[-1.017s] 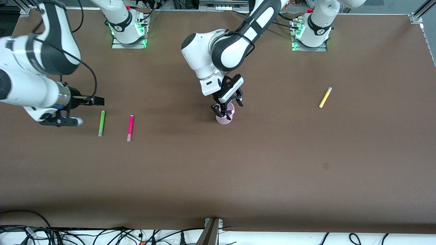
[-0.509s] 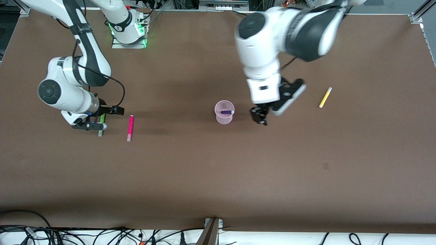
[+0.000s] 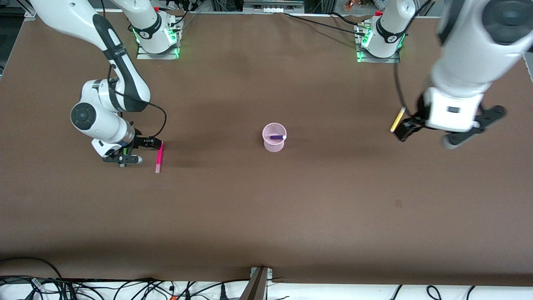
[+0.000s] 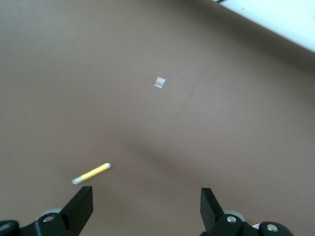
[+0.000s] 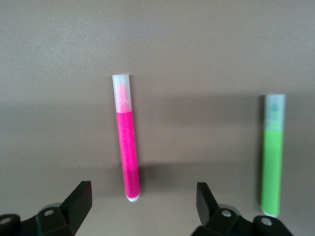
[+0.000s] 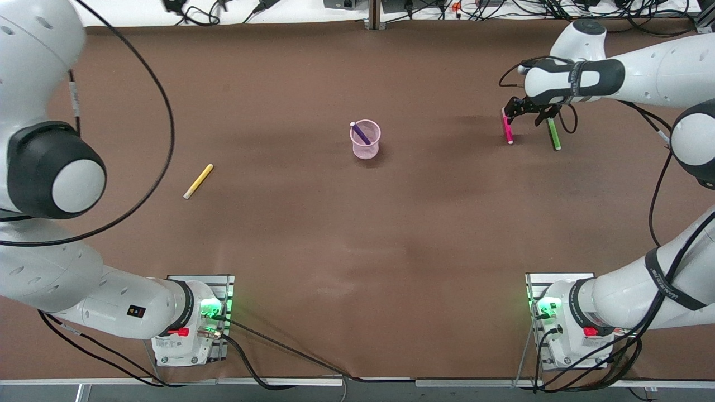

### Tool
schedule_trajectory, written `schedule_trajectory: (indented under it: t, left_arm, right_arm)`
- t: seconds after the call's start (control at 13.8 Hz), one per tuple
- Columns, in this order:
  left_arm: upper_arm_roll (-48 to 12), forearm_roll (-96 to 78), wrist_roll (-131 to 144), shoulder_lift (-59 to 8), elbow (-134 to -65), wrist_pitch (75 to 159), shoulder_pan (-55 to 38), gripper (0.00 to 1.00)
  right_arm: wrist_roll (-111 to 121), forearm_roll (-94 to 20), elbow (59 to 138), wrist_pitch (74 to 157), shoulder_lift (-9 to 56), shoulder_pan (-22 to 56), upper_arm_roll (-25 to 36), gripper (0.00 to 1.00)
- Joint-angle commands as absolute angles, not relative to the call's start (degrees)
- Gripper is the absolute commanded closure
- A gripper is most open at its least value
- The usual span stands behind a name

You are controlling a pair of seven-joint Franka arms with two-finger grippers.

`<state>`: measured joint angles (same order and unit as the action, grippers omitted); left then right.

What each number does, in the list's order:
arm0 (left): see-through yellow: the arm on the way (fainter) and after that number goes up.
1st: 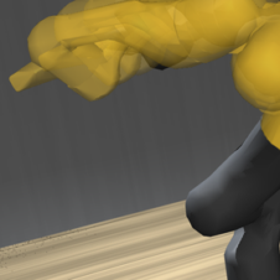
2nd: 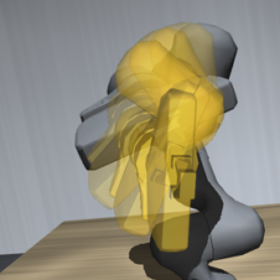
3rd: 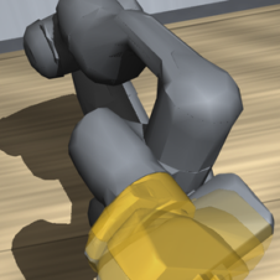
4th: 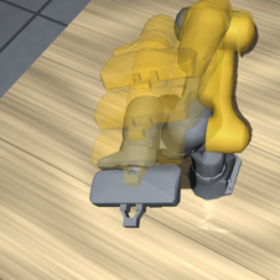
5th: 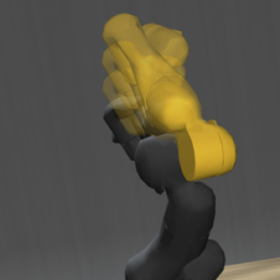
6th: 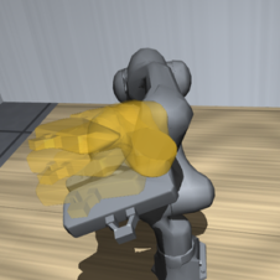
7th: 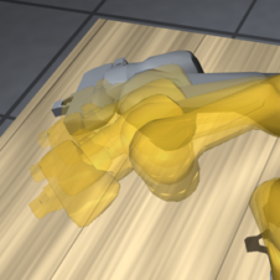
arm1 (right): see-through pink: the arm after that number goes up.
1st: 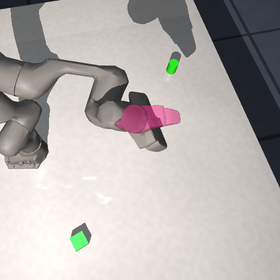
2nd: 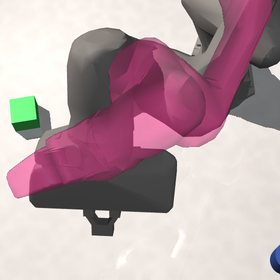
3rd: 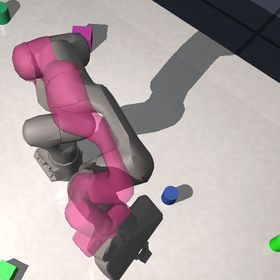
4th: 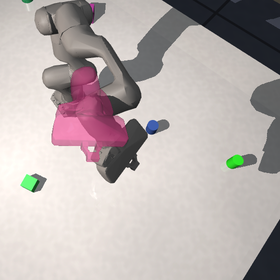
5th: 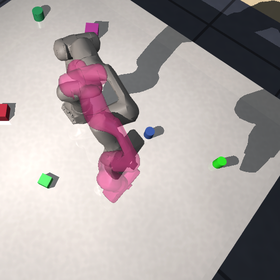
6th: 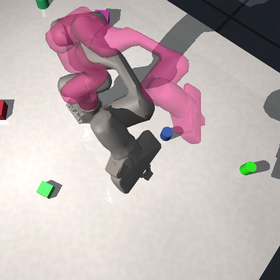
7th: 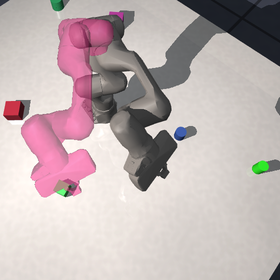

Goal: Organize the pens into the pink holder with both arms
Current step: 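Release the blue marker and withdraw the left gripper while the right gripper descends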

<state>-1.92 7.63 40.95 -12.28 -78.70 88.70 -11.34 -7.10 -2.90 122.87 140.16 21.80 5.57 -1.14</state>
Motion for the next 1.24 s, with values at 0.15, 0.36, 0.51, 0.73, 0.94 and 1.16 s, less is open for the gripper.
schedule_trajectory:
  t: [0.15,0.36,0.51,0.73,0.94,1.16]
  left_arm:
    - [-2.90,1.94,18.24,-9.75,-82.52,87.19,-0.55,0.00]
    - [-2.90,1.49,9.07,-8.97,-86.65,87.89,2.02,0.00]
    - [-2.90,1.58,8.18,-7.22,-89.98,90.34,2.54,0.00]
    - [-2.55,1.58,4.76,-3.53,-94.91,93.77,2.81,0.00]
    - [-2.20,1.58,3.17,-2.03,-95.10,93.78,1.76,0.00]
    - [-0.18,1.58,2.55,-0.88,-95.63,93.69,-1.04,0.00]
  right_arm:
    - [-8.70,-3.87,124.54,142.99,22.32,6.15,-1.85,0.17]
    - [-8.70,-3.87,126.03,145.81,23.11,6.15,-1.85,0.26]
    - [-8.70,-3.87,126.12,145.81,23.29,6.15,-1.85,0.34]
    - [-8.70,-3.96,126.30,145.90,23.82,6.15,-1.93,0.48]
    - [-8.70,-3.96,127.08,147.39,24.26,6.15,-2.11,0.48]
    - [-8.70,-4.04,127.27,147.83,24.35,6.15,-2.20,0.69]
